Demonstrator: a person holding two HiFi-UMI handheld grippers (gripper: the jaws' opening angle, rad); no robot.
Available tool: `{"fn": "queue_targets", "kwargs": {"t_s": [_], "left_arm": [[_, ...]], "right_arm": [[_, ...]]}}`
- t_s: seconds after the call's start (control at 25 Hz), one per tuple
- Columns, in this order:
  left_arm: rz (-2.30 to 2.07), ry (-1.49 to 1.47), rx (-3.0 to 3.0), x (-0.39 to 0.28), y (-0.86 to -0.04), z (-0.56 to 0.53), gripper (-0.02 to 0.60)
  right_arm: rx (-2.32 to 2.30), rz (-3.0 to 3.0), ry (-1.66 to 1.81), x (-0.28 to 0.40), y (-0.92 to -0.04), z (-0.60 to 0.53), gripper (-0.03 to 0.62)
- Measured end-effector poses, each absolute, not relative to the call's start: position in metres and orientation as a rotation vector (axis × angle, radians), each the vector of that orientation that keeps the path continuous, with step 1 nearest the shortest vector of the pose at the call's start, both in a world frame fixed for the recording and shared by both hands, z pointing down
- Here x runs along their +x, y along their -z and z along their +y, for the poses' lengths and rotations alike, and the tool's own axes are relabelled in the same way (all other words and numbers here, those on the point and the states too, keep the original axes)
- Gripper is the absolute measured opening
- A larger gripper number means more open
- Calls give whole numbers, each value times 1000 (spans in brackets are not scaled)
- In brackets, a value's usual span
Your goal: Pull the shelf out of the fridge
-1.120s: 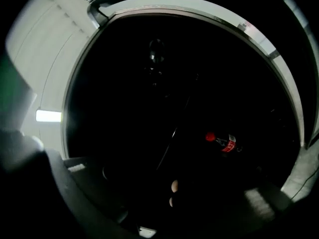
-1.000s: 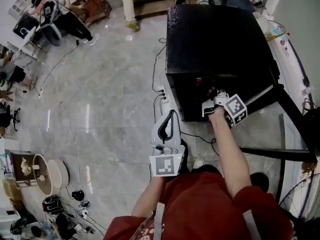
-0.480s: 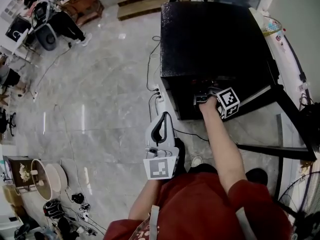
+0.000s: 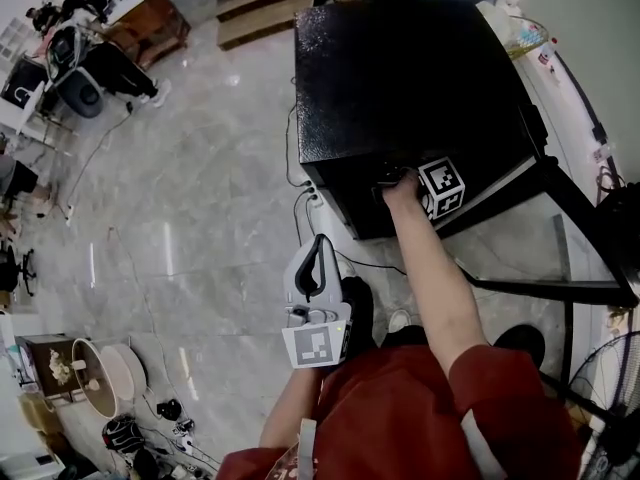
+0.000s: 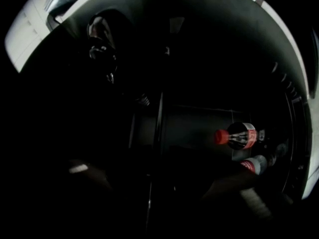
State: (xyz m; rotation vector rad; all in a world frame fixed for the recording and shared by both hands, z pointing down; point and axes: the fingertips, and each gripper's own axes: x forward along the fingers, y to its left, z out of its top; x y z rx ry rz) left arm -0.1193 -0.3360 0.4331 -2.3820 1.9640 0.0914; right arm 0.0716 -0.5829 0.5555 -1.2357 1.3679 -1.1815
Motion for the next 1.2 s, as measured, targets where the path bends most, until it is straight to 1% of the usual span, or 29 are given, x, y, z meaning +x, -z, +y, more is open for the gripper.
{"fn": "queue_targets", "kwargs": {"t_s": [0.04, 0.12, 0.24, 0.4, 0.76, 0.96, 1.2], "left_arm": [[1956, -104, -2376, -117, -430, -337, 5], [1939, -115, -2366, -113, -429, -339, 3], [1960, -82, -2384, -113, -435, -339, 5], [1960, -77, -2390, -112, -442, -336, 5], [1952, -71, -2380, -110, -436, -338, 5], [1930, -108, -2365, -105, -432, -336, 5], [1945, -79, -2361, -102, -427, -329, 5]], "right_arm": [[-1243, 1376, 1181, 73, -555, -585, 109], [-1260, 1382, 1180, 77, -556, -589, 61], [-1282, 1368, 1173, 84, -565, -595, 26], [-1300, 1336, 1171, 89, -572, -595, 20], [-1246, 1303, 1215, 80, -555, -585, 12], [-1229, 1302, 1228, 82, -557, -568, 11], [-1209, 1292, 1250, 85, -559, -538, 11]]}}
